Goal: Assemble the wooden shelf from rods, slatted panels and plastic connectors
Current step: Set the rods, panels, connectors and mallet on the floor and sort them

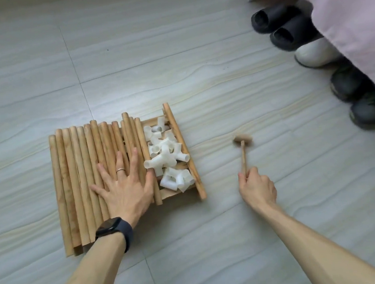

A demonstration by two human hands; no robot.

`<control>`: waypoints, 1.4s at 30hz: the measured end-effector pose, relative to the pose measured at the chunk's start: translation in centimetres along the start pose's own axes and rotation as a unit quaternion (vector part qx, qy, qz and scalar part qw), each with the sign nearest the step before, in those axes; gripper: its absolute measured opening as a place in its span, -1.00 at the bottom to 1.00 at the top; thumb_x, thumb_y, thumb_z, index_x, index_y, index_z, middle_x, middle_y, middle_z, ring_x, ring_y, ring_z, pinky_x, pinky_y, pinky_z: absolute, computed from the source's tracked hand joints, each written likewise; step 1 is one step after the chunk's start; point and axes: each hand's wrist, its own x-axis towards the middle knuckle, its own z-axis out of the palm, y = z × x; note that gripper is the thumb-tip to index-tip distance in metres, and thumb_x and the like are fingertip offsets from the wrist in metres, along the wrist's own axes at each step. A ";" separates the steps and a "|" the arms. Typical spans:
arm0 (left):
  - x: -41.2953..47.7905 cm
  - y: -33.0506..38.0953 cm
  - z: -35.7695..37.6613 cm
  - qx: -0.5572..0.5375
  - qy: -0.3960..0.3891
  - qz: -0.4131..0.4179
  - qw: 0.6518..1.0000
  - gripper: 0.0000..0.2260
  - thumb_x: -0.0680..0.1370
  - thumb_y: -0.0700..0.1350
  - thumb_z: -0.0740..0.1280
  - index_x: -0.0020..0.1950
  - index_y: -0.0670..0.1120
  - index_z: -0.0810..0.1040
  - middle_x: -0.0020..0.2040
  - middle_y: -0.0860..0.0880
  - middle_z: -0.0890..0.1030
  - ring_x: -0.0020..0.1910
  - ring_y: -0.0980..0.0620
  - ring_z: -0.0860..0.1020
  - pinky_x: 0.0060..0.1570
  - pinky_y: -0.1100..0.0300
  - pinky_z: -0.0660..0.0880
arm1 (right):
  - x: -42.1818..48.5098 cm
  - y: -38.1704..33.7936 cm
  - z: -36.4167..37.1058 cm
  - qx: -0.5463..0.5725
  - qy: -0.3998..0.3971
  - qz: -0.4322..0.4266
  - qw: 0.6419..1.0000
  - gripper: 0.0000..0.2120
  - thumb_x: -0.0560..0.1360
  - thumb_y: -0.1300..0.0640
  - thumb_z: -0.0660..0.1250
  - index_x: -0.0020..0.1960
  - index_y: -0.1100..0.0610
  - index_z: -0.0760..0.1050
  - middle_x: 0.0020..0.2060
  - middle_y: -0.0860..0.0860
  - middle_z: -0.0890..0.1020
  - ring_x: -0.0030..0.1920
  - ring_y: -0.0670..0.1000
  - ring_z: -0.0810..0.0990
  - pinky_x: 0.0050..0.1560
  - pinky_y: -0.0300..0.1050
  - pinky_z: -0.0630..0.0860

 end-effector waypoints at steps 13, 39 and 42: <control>-2.0 -7.8 -6.5 -0.029 0.027 -0.068 0.997 -0.40 0.63 0.19 0.17 0.64 0.16 0.06 0.66 -0.12 0.03 0.59 -0.24 0.11 0.51 -0.23 0.16 | -0.3 -5.6 -4.1 0.003 -0.087 -0.077 0.993 -0.49 0.58 -0.23 0.18 0.27 0.17 0.48 0.18 0.14 0.63 0.27 0.22 0.53 0.14 0.00 0.44; -7.9 -7.9 -1.1 -0.383 -0.070 -0.258 0.884 -0.18 0.58 0.22 0.33 0.64 -0.05 -0.05 0.56 -0.18 0.26 0.47 -0.20 0.36 0.40 -0.08 0.39 | -5.3 -4.9 -1.6 0.260 -0.157 -0.051 0.951 -0.47 0.69 -0.17 -0.01 0.38 0.18 0.46 0.32 0.15 0.56 0.33 0.18 0.48 0.38 0.12 0.37; -8.6 -6.6 -1.1 -0.300 -0.031 -0.223 0.927 -0.17 0.57 0.29 0.26 0.65 0.05 -0.13 0.63 -0.14 0.03 0.57 -0.22 0.16 0.48 -0.14 0.23 | -6.7 -5.8 -2.1 0.200 -0.050 -0.110 0.972 -0.42 0.64 -0.19 0.17 0.49 0.19 0.35 0.43 0.18 0.43 0.45 0.19 0.35 0.45 0.09 0.27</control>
